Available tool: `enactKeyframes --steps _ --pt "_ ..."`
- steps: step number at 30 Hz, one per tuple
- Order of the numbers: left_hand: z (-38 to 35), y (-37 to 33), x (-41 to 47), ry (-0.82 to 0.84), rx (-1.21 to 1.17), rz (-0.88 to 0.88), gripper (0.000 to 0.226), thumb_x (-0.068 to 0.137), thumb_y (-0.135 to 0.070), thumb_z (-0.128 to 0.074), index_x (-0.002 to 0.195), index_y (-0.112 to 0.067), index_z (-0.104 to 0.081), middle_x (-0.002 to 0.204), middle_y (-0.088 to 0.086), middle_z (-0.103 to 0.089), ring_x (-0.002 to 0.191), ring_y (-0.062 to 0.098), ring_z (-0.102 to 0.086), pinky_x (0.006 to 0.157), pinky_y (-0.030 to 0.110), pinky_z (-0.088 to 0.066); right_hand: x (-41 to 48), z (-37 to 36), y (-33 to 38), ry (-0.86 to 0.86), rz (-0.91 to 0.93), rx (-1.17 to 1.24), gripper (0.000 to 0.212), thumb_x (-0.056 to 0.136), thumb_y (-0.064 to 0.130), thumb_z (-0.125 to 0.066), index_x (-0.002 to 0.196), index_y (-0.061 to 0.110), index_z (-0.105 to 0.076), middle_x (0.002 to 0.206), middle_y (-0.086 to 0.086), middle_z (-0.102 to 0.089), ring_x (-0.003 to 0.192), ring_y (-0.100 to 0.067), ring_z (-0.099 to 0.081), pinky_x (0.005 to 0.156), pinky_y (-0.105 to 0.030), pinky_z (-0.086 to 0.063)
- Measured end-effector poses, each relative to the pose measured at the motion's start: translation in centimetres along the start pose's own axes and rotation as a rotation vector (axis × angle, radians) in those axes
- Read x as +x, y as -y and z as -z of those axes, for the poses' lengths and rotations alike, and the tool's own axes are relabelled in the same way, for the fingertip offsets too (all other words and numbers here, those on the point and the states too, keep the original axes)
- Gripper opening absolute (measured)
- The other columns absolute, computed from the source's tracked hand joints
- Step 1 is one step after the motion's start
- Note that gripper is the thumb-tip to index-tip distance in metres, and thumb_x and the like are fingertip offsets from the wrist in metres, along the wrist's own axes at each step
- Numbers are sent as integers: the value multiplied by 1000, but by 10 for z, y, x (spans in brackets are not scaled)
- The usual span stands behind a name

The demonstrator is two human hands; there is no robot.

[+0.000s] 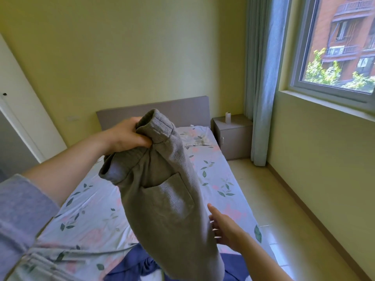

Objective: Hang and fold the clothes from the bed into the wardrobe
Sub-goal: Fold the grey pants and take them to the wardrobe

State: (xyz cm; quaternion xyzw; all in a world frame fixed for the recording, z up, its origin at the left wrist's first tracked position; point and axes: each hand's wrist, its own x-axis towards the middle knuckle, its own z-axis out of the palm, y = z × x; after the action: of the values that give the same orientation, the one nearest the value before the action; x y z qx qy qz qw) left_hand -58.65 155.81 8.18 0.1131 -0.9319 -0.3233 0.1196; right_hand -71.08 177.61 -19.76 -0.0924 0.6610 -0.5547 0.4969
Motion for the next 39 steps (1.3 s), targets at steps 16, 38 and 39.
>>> enactKeyframes --steps 16,38,39 --pt "8 12 -6 -148 -175 3 31 60 -13 -62 88 -25 -66 79 -11 -72 79 9 -67 76 34 -50 1 -46 -1 276 235 0 50 69 43 -75 107 15 -62 103 0 -58 93 -10 -57 79 -25 -49" --pt "8 37 -11 -186 -375 149 26 58 -11 -59 83 -6 -64 82 13 -66 82 31 -62 79 40 -51 4 -59 -15 127 177 -35 94 42 80 -77 109 17 -61 111 4 -66 102 -10 -63 80 -23 -48" --pt "7 39 -11 -183 -386 160 25 58 -11 -59 82 -6 -64 82 13 -66 82 31 -62 79 40 -52 5 -58 -14 144 144 -27 93 52 83 -71 114 14 -63 117 -1 -67 110 -15 -61 91 -28 -48"
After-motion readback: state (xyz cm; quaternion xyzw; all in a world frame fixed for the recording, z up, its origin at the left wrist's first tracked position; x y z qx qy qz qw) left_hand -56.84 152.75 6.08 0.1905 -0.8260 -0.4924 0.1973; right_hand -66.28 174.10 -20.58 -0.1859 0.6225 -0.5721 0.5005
